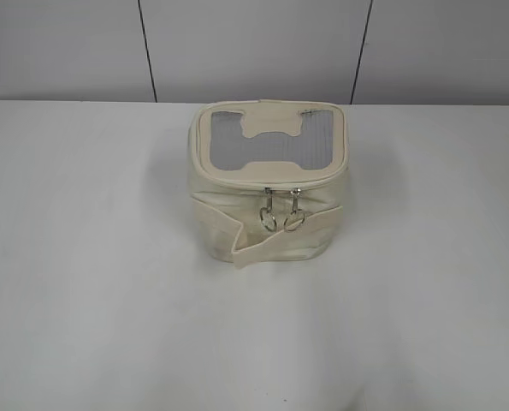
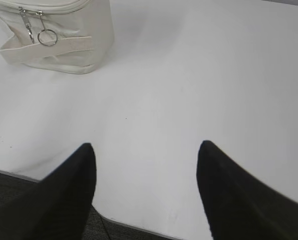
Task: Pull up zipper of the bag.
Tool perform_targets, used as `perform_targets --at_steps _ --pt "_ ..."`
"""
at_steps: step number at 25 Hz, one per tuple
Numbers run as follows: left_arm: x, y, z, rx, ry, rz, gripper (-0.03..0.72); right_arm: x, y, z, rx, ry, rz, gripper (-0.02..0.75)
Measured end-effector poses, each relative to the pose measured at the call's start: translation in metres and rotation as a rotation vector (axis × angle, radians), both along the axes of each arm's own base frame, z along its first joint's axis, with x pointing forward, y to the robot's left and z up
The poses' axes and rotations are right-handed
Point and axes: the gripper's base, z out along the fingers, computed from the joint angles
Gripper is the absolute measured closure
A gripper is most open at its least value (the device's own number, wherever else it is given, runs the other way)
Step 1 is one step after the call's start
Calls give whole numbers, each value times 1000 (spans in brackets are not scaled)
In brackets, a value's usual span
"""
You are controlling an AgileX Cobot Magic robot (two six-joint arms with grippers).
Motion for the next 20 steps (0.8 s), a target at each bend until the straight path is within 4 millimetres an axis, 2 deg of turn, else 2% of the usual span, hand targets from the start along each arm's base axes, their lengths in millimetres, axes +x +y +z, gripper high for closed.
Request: perform_targets --at_steps 20 --pt "0 -1 0 -8 1 -6 279 0 0 0 1 -1 0 234"
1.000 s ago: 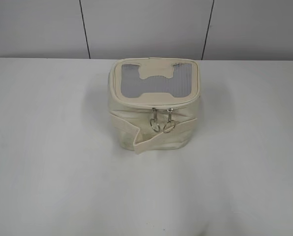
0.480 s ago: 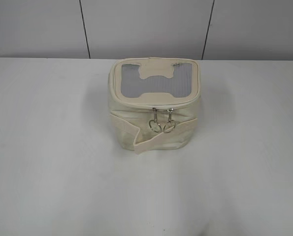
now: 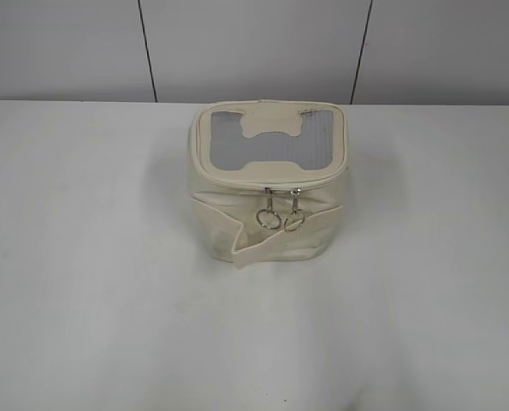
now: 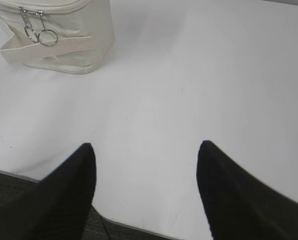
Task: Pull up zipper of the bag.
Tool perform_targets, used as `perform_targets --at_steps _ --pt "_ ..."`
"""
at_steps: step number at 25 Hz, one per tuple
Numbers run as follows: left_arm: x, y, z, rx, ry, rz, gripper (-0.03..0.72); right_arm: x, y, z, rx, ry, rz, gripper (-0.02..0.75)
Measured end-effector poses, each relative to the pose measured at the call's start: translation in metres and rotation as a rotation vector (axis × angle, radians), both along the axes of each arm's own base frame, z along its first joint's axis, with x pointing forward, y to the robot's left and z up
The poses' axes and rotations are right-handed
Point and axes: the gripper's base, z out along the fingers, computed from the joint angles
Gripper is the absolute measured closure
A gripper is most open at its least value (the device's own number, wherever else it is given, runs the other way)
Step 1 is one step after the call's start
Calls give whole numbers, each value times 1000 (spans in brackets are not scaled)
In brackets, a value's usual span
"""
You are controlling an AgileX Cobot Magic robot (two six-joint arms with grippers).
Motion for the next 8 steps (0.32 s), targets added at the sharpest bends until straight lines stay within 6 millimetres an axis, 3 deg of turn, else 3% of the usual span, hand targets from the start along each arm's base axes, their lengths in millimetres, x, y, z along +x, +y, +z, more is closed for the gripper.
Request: perform_targets --at_steps 8 --pt "0 1 0 8 -1 6 282 0 0 0 -1 0 0 234"
